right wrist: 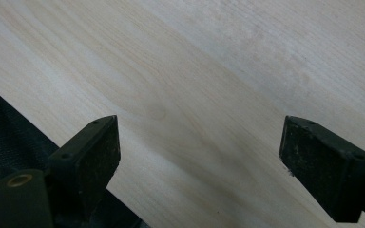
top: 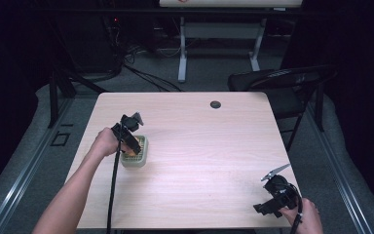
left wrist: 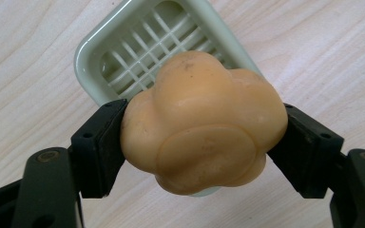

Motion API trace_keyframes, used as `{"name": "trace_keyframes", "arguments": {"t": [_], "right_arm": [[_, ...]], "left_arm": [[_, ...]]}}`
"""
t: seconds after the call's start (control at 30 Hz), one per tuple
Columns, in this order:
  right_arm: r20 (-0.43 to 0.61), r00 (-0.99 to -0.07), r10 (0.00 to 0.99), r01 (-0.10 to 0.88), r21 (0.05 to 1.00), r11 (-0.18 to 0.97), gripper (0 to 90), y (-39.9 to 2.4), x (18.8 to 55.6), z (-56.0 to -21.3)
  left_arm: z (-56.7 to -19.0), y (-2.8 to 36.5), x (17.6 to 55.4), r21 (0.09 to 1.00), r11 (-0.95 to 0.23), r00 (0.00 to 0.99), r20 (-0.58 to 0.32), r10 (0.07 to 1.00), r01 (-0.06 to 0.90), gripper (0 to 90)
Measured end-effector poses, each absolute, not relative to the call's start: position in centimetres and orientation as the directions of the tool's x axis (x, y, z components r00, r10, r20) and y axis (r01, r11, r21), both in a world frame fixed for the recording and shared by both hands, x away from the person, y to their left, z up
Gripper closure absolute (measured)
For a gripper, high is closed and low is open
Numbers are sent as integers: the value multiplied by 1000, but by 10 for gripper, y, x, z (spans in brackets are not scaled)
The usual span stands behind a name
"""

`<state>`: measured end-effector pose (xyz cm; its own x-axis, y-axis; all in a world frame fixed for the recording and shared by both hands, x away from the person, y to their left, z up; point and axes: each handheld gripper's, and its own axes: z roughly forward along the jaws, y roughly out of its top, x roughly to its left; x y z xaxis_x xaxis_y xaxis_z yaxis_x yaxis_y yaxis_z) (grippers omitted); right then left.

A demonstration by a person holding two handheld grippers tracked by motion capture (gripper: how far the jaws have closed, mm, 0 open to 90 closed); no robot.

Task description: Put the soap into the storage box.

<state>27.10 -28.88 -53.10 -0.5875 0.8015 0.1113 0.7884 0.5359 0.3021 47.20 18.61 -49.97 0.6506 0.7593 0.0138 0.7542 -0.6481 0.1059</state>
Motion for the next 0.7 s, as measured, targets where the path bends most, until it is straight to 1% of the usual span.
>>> {"name": "trace_keyframes", "arguments": {"t": [0.7], "right_arm": [[108, -593, 798, 786, 292, 545, 132, -288, 271, -531]], "left_arm": [[-516, 180, 483, 66, -631, 631, 23, 775, 773, 259]]}}
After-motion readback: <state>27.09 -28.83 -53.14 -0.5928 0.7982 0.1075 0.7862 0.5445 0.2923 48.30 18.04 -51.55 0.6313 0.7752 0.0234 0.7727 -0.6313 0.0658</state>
